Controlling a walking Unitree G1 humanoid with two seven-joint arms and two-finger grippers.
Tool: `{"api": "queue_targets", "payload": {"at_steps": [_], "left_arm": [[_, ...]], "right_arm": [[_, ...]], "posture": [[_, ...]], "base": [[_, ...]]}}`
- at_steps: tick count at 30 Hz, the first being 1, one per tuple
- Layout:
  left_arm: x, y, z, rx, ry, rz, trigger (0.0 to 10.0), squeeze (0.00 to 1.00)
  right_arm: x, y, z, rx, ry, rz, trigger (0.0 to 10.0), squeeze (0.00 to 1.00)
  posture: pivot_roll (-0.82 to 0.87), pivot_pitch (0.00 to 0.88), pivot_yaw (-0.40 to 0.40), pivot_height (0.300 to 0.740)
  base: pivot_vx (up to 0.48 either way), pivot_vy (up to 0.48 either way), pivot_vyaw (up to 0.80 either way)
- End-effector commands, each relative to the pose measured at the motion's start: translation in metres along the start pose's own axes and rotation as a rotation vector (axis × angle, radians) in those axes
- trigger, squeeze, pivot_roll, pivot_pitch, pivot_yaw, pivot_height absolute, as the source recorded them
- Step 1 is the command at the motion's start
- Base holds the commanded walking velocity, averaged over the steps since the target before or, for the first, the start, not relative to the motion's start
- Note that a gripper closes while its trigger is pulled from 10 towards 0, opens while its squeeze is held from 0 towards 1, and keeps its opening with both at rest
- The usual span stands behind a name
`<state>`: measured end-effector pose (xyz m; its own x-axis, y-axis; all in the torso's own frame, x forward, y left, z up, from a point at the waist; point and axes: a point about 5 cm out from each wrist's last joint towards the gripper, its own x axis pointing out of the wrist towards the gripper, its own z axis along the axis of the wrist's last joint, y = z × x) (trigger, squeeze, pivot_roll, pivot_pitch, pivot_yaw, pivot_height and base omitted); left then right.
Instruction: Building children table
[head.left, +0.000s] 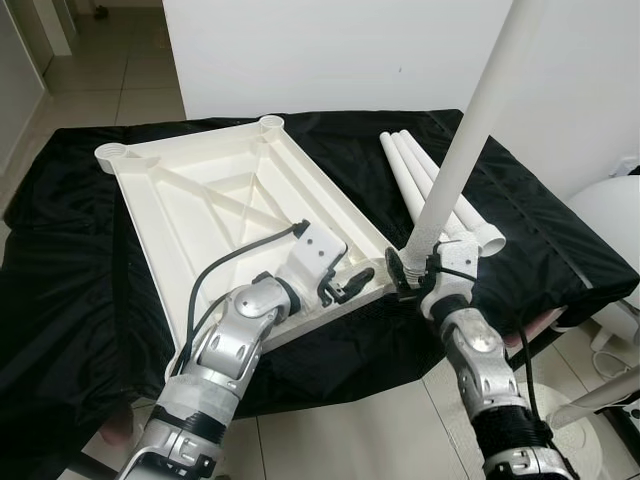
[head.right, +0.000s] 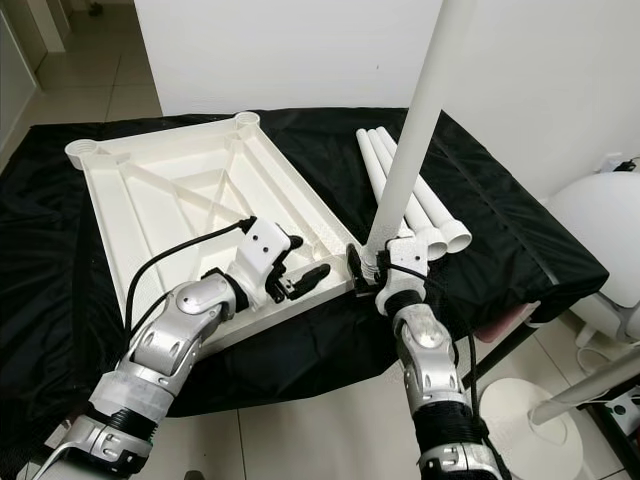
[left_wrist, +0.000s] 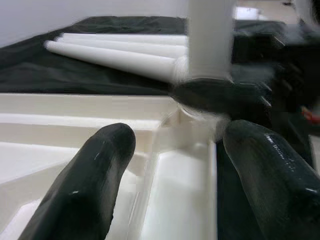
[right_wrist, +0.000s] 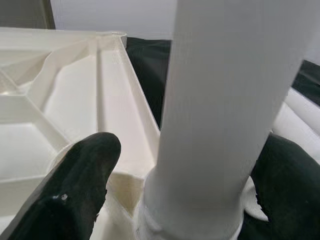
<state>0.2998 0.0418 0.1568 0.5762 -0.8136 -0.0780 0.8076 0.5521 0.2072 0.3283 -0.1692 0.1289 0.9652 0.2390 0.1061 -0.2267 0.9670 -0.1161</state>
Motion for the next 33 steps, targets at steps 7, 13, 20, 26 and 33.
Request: {"api": "queue_targets", "payload": {"at_steps": [7,13,20,26,33], "left_arm": [[-0.002,-0.014,-0.005,0.000,0.024,-0.115,10.0,0.00],[0.000,-0.014,-0.004,0.013,0.024,-0.105,10.0,0.00],[0.001,-0.014,-0.002,0.021,0.021,-0.106,10.0,0.00],[0.002,-0.018,0.000,0.020,0.016,-0.115,10.0,0.00],[0.003,-0.016,0.000,0.027,0.018,-0.118,10.0,0.00]], "right_arm": [[0.006,-0.008,0.000,-0.044,0.020,0.062,10.0,0.00],[0.015,-0.012,0.001,-0.105,0.046,0.136,10.0,0.00],[0.023,-0.022,0.000,-0.152,0.092,0.195,7.1,0.00],[0.025,-0.029,-0.002,-0.165,0.110,0.205,0.0,0.00],[0.024,-0.032,-0.005,-0.168,0.120,0.204,0.0,0.00]], "posture": [[0.06,0.000,-0.031,0.740],[0.07,0.000,-0.037,0.740],[0.08,0.000,-0.047,0.740],[0.08,0.000,-0.040,0.740],[0.07,0.000,-0.030,0.740]], "base": [[0.000,0.000,0.00],[0.000,0.000,0.00],[0.000,0.000,0.00],[0.000,0.000,0.00],[0.000,0.000,0.00]]}}
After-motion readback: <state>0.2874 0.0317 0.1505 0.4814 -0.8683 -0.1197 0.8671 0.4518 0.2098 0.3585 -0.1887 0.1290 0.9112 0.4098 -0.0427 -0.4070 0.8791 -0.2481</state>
